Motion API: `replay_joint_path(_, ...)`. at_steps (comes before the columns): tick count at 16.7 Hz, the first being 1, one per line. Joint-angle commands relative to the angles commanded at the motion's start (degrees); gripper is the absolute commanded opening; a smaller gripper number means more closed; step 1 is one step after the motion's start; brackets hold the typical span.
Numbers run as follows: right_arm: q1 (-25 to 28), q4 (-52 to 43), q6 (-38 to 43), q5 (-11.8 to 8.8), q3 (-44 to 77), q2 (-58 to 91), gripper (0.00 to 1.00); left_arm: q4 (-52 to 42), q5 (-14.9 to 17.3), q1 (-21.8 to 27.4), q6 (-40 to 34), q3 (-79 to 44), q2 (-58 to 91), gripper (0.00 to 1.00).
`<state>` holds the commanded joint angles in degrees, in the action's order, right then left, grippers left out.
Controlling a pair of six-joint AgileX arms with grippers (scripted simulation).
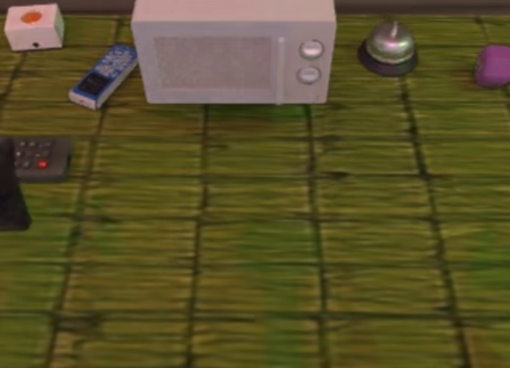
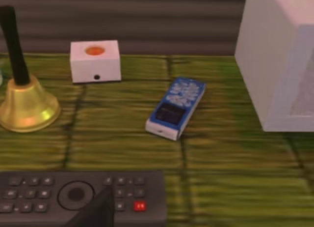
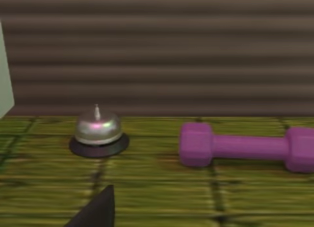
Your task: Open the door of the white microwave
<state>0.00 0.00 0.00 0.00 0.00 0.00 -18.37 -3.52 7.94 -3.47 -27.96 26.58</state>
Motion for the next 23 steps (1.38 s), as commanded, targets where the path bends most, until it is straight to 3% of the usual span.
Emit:
replay_joint_path(15,0.00,0.00,0.00,0.00,0.00,0.00,1.00,-38.44,-9.42,21.60,-22.21,-93.73,68.38,1.00)
replay_joint_path(23,0.00,0.00,0.00,0.00,0.00,0.00,1.00,-59.89,-14.10,30.09,-31.06,-126.33,104.98,1.00)
